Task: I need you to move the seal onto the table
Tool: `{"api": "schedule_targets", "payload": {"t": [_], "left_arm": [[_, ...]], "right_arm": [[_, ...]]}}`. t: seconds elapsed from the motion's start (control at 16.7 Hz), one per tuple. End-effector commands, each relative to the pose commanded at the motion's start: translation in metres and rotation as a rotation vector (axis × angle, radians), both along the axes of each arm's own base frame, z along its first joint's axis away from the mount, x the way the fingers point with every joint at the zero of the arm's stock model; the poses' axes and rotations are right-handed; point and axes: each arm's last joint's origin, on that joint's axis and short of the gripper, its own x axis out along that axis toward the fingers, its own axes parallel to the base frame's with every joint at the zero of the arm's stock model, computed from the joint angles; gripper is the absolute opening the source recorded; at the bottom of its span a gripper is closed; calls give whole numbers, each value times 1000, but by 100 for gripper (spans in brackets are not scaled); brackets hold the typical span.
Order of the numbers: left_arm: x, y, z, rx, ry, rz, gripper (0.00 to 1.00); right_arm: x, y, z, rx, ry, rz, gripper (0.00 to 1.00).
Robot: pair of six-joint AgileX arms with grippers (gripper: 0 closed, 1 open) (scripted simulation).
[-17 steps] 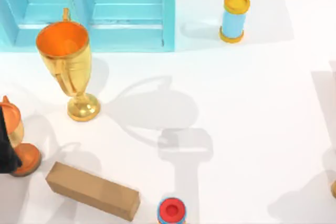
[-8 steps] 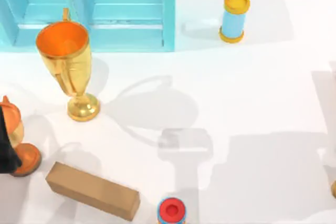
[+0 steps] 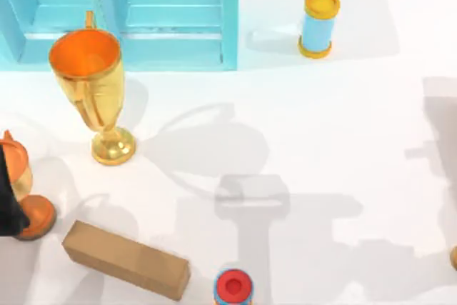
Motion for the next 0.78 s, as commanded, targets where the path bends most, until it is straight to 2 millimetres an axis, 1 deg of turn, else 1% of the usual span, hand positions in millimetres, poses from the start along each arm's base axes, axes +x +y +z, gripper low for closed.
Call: {"api": "schedule_targets", "payload": {"t": [0.12,0.36,0.48,0.54,0.66,0.78], "left_arm": [[0,0,0,0,0,0,100],[0,0,0,0,0,0,100],[0,0,0,0,0,0,100],[0,0,0,0,0,0,100],[0,0,0,0,0,0,100],[0,0,0,0,0,0,100]], "right_arm": [[4,6,-1,17,-23,2,0],[3,5,-1,19,-23,-4,0],[7,8,-1,17,-26,-2,0],[13,13,-1,15,-32,1,0],[33,31,-3,11,-50,15,0],[59,60,-11,12,-68,33,0]]}}
